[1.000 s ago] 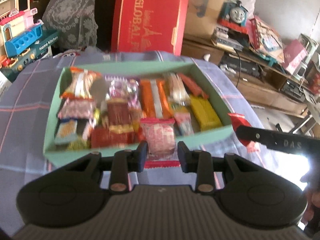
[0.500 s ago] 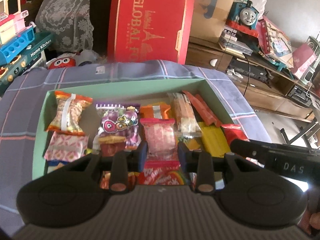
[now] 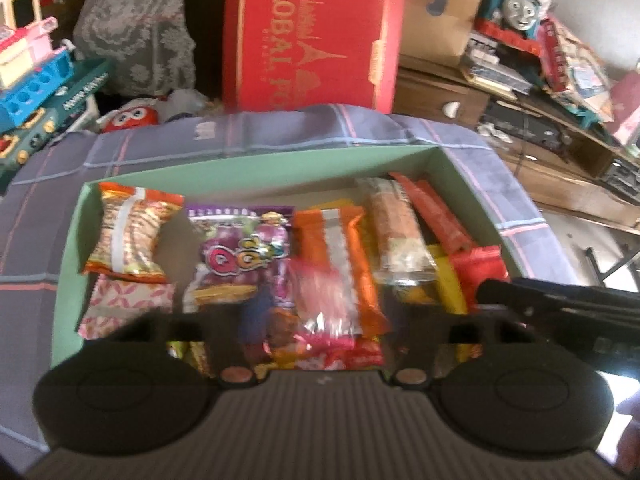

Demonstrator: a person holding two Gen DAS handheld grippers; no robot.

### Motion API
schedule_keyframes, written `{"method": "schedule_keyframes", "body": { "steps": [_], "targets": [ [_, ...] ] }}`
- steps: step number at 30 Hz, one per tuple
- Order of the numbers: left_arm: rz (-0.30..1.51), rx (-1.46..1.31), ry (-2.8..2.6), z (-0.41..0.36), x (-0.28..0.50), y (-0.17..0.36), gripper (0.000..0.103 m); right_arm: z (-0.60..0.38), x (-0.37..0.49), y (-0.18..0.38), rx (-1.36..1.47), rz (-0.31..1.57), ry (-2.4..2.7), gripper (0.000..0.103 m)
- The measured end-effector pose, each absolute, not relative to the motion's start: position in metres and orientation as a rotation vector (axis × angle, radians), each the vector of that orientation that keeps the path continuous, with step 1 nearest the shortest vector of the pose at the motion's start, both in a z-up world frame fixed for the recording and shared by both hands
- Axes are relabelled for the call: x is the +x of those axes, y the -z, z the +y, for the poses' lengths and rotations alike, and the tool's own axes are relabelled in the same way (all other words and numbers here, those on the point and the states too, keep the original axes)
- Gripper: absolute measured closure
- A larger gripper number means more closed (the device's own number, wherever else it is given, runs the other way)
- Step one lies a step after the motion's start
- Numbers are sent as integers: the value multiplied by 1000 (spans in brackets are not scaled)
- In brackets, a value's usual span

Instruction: Organize snacks

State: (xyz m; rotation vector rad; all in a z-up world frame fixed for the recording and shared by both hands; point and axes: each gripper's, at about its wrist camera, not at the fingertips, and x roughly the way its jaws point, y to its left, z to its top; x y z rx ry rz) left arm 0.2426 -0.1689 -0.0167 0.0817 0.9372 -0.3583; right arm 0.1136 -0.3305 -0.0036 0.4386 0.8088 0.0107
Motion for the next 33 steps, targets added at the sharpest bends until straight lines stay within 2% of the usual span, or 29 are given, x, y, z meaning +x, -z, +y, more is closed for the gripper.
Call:
{"method": "schedule_keyframes", "body": {
  "steps": [1, 2, 3, 6, 14, 33],
  "targets": [
    [921, 91, 335, -169, 241, 16, 2, -330, 113, 2, 442, 799, -4, 28],
    [902, 102, 317, -168, 240, 16, 0, -330, 111, 1, 442, 785, 5, 18],
    [898, 111, 310, -168, 239, 16, 0, -330, 110, 0, 438, 772, 16, 11],
    [928, 102, 309, -164, 240, 17, 0, -330, 108, -2, 453, 767, 10, 0],
    [949, 103, 300, -147, 215, 7, 0, -326, 94, -6, 473, 803, 12, 0],
    [999, 52, 166, -52, 118, 5, 0, -289, 25, -19, 403, 898, -36, 0]
  ]
}}
